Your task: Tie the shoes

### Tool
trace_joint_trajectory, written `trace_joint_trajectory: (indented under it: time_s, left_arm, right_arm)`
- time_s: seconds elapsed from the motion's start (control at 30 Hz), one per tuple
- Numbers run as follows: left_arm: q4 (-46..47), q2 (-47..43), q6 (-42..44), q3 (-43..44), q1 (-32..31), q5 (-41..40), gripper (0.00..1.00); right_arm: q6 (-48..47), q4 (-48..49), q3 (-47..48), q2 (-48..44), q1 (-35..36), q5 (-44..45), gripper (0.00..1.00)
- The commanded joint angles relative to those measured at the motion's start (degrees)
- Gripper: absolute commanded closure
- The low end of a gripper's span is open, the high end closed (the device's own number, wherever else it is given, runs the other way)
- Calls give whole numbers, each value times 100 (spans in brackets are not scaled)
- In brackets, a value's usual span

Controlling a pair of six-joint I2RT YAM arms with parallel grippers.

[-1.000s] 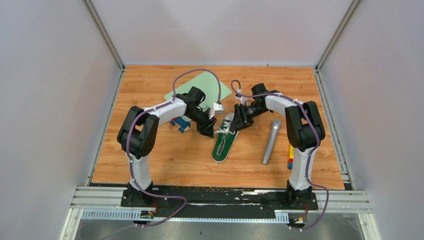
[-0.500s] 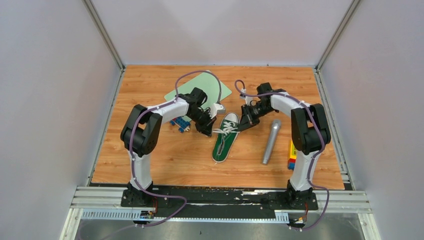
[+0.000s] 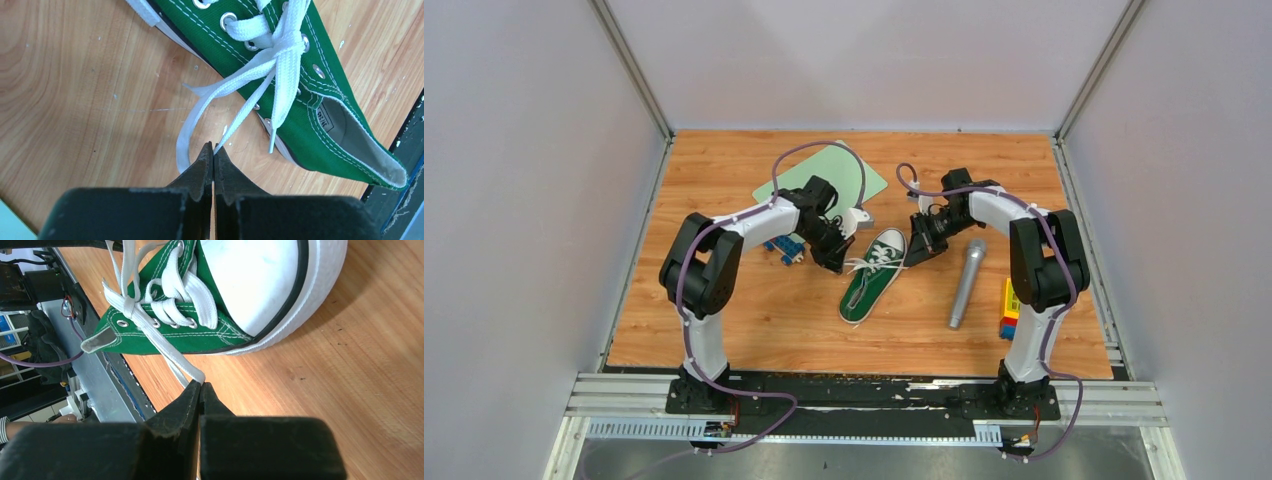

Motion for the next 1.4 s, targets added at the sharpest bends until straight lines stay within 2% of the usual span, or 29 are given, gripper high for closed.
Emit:
trace_joint_trajectory:
  time_s: [0.0,0.23,0.3,0.33,0.43,0.47,0.5,0.57,0.63,0.67,0.77,0.87,1.0,1.17,1.37]
  left_arm:
    - [-289,-319,1,-138,97,-489,100]
    - [-298,-381,17,-170,97,-367,100]
    - [-300,-448,2,-71,92,-138,91]
    - [-272,-499,11,-46,89,10,80]
    - [-284,-836,-27,181,95,117,56]
    - [-301,-1003,-3,307,101,142,53]
    - [-327,-1088,12,372,127,195,14]
    - [-311,-1356,11,565,177,149,2]
    - [-237,-1551,-161,804,266,-102,0]
    - [-198,-1615,-424,1001,318,-240,0]
    - [-43,-1637,-1226,1428,765,-745,0]
    - [-17,-1611,-2135,2145,1382,-818,0]
    - [22,-1600,-2423,2783,1613,-1327,0]
    - [50,-1626,-2791,2478,1618,-1520,0]
    - [46,-1781,-2793,2039,1603,-909,0]
  right_arm:
    - [-201,-101,-19,-136,-73,239,100]
    - [-207,-102,-68,-189,-68,8,100]
    - [-201,-101,10,-265,-60,-114,83]
    - [-205,-109,77,-323,-60,-115,75]
    - [-480,-252,436,-638,-113,234,54]
    - [-576,-297,594,-704,-167,350,47]
    - [-628,-331,790,-797,-248,479,41]
    - [-661,-331,1218,-982,-464,705,28]
    - [-644,-291,1738,-1165,-724,898,4]
    - [-574,-257,2039,-1223,-835,1031,0]
    - [-118,124,2644,-1391,-1104,1716,0]
    - [553,404,3157,-1462,-1137,2848,0]
    - [1074,692,3401,-1626,-1172,3472,0]
    - [1405,855,3136,-1815,-1172,3615,0]
    - [1322,898,2780,-1969,-1172,3768,0]
